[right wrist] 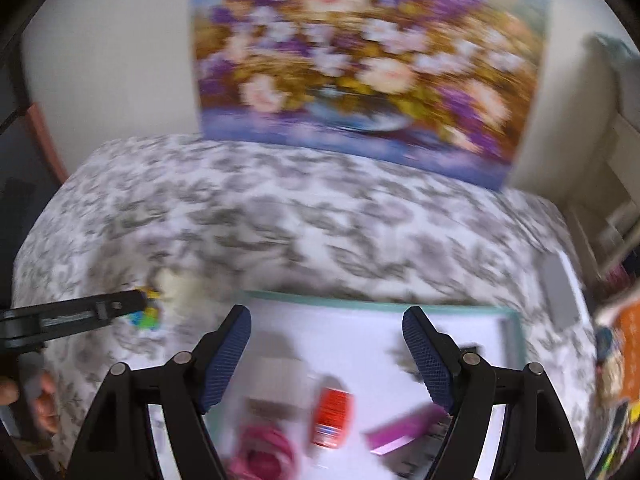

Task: Organize rigid objects
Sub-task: 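Open both tools to release the chargers in the tray, then grasp the block toy with the left tool while the right tool reaches the cream clip, then carry the block toy with the left tool while the right tool carries the cream clip to the tray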

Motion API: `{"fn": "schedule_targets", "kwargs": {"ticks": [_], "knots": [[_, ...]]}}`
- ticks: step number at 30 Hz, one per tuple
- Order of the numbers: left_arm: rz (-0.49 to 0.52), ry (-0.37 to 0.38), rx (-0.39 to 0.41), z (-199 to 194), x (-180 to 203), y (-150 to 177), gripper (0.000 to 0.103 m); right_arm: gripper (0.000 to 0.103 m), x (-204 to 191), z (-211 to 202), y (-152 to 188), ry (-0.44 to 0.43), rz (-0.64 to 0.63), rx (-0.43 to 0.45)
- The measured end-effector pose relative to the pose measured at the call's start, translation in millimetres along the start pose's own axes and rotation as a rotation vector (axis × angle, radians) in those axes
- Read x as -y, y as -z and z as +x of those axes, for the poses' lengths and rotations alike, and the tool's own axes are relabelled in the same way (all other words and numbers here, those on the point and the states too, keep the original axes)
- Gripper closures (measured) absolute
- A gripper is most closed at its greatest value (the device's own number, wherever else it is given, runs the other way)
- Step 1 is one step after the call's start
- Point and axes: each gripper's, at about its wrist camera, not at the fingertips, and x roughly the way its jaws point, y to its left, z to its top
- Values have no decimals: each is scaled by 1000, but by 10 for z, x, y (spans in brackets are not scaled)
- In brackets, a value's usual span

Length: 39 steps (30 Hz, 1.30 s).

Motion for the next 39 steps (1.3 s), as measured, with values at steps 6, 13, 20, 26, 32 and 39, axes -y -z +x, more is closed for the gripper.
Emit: {"fn": "schedule_targets", "kwargs": {"ticks": [6, 13, 20, 26, 32, 39], "knots": [[-12, 16, -38, 182, -93, -44, 32, 22, -564, 309, -22, -54, -113, -45], [7, 40, -56, 291, -53, -81, 43, 22, -850, 588, 36, -69, -195, -92], [20, 65, -74, 305, -32, -79, 64, 22, -983, 697, 60, -73, -242, -114], [-60, 34, -62, 216, -285, -144, 65, 22, -1142, 818, 44, -67, -281, -137], [-137, 18, -40, 102, -560, -202, 65, 22, -1325, 1051, -7, -68, -286, -165], [-163, 21, -35, 47, -697, -241, 65, 26, -1428, 1266, -66, -50, -251, -192]]}}
